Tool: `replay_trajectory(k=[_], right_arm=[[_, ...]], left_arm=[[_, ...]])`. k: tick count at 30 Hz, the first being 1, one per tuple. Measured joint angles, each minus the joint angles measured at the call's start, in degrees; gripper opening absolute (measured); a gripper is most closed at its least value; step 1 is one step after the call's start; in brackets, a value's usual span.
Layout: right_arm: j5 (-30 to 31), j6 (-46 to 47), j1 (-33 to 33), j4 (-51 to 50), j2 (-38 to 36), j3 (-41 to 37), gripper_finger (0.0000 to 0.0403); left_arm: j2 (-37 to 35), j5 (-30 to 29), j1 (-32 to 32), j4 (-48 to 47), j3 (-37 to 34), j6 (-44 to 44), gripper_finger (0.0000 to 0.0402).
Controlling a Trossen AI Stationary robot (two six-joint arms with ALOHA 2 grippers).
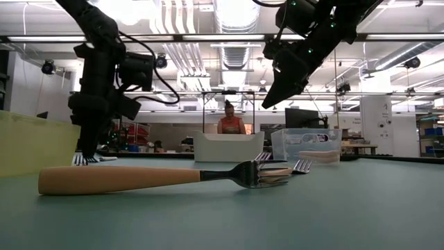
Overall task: Sort silverware by color (type)
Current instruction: Put the orange fork into the yellow bin
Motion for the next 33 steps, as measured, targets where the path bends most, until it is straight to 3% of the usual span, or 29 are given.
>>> replay_trajectory(k=[13, 33], right_arm=[[0.0, 0.0, 0.0, 0.0, 0.0, 0.0, 0.0063], [0.0, 0.5, 0.0, 0.0, 0.0, 0.0, 0.0063]], left_arm=[[0.0, 1.8, 0.0, 0.7, -0.9, -0.9, 0.0147], [-0.1, 1.7, 0.0, 1.1, -0.5, -0.7, 0.0008]])
